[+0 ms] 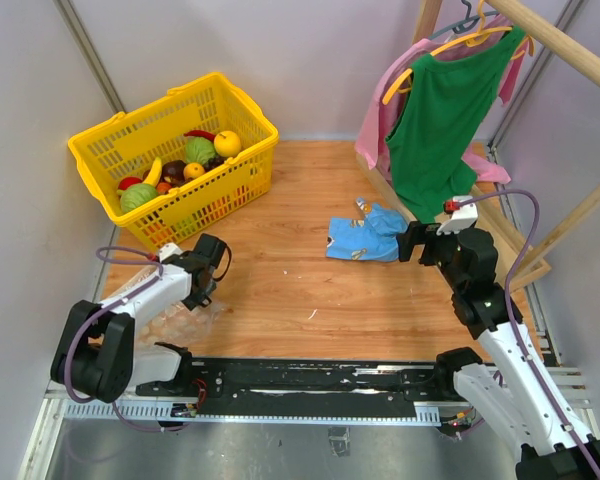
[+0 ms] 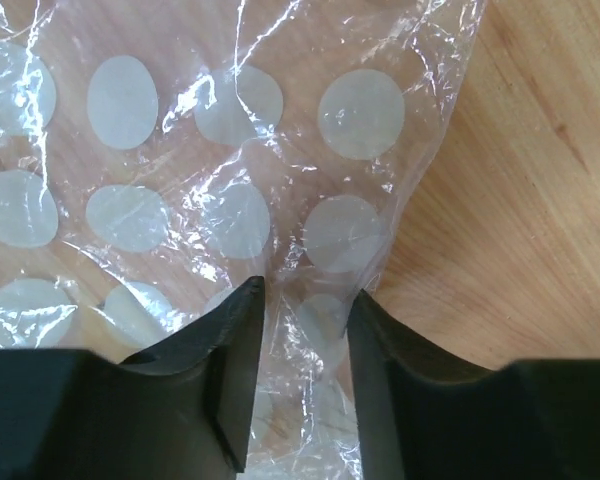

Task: Place the food in the zip-top bag and seal the zipper
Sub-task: Pick up the zipper food storage bag at the corner of the board.

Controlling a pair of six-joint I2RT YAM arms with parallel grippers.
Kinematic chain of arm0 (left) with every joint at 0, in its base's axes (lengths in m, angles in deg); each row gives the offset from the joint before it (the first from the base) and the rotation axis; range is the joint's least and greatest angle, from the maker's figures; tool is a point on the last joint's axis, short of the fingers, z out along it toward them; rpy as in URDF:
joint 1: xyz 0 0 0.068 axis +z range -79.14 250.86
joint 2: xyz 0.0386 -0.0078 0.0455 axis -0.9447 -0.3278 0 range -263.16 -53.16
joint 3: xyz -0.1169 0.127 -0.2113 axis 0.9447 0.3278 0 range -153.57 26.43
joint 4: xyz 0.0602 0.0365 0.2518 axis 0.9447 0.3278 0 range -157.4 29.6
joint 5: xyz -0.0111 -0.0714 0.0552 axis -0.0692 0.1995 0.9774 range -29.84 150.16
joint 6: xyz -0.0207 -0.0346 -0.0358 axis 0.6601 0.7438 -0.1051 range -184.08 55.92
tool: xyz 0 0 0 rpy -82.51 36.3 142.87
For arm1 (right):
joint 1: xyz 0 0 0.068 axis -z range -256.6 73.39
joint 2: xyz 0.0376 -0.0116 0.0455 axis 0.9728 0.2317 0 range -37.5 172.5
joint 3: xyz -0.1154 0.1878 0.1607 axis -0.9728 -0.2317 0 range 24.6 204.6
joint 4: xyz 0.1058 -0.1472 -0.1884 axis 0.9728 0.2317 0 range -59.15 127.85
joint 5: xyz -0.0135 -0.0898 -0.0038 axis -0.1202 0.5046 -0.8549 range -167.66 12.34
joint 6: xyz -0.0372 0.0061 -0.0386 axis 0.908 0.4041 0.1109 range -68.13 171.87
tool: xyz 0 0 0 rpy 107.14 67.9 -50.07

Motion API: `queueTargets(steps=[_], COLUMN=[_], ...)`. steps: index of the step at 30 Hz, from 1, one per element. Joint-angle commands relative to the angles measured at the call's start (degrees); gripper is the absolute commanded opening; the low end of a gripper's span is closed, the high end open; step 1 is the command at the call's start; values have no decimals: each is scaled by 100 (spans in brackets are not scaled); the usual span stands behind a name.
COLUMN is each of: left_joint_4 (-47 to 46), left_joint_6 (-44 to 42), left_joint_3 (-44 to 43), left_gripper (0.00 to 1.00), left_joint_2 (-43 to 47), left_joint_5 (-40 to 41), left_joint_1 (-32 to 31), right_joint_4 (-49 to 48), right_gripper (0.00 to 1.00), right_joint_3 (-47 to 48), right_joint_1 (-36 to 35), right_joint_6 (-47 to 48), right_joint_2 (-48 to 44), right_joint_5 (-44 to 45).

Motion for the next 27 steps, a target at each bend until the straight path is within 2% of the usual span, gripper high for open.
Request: queueTargets(steps=[1, 6, 7, 14, 22, 27], left_joint_4=[-176, -243, -250, -232, -500, -1024], left_joint_6=[-53, -291, -338, -860, -1275, -1904], left_joint_3=[130, 271, 282, 232, -87, -246], left_gripper=[36, 4, 1, 0, 0, 1], left_joint_2=[76, 440, 538, 1361, 1999, 2427], left_joint_5=[-78, -387, -463, -1207, -1521, -1594], left_joint_1=[45, 41, 40, -46, -1066, -1551], right_joint_4=[-118, -105, -94, 1, 300, 460], right_gripper=[98, 98, 98, 98, 98, 98], right_joint_3=[-10, 20, 37, 164, 545, 741], right_joint_1=[-133, -133, -137, -137, -138, -132], right_joint_6=[2, -74, -82, -182, -414, -587], right_joint_2=[-79, -40, -32, 79, 358, 537], right_joint_5=[-80, -124, -128, -194, -253, -462])
